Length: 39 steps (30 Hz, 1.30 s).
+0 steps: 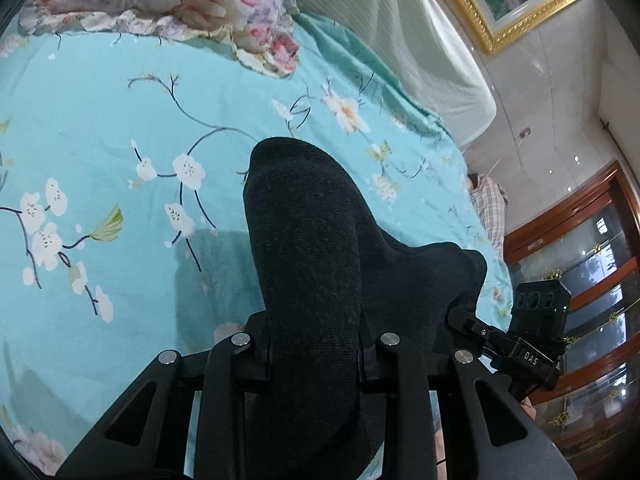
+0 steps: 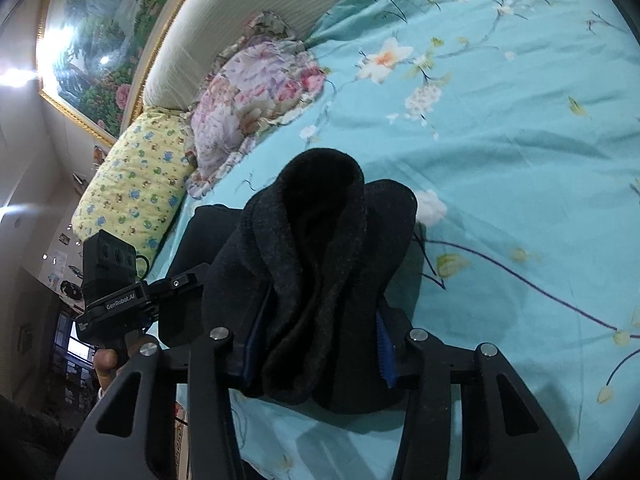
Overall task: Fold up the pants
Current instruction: 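Lift the grasped end and fold it over the bundle with both grippers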
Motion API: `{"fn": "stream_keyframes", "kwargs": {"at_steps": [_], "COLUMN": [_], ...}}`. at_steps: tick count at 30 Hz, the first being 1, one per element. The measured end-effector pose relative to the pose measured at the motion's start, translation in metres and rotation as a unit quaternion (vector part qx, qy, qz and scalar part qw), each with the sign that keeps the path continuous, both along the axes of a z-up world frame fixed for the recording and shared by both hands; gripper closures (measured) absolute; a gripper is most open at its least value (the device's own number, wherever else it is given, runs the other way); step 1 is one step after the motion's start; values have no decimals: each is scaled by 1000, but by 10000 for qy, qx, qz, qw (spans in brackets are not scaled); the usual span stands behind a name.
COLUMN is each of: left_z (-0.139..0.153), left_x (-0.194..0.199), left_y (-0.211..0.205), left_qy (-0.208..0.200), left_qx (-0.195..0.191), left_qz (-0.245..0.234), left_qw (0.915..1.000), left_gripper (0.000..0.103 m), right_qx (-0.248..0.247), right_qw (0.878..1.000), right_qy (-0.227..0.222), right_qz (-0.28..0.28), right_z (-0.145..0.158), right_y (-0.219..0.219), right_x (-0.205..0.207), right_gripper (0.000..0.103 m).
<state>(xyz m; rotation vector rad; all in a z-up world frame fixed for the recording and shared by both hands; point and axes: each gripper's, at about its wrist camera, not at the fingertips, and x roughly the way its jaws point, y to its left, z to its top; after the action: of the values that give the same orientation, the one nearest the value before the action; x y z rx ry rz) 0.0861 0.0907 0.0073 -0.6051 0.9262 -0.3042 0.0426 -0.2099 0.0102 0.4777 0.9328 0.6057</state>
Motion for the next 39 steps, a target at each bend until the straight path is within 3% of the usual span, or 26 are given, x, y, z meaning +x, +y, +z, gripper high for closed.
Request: {"fn": "stream_keyframes", "kwargs": {"at_steps": [11,25,39], "left_z": [37,55,52], "left_x": [-17,-25,-11], "left_y": [37,80,117], "left_qy": [-341,-495,-457], "left_qx": [32,347,429], "left_qz": [518,1078,1473], "left_qw": [9981,9923,9871], "left_gripper": [76,76,76], "right_qx": [132,81,11], "right_qw": [9982,9933,9897], "right_qy": [-377,-518,-525], "right_qz": [456,1028,1329], "right_z": [30,44,47], "right_y": [31,89,133], "right_x": [18,61,101], "right_gripper": [57,57,57]}}
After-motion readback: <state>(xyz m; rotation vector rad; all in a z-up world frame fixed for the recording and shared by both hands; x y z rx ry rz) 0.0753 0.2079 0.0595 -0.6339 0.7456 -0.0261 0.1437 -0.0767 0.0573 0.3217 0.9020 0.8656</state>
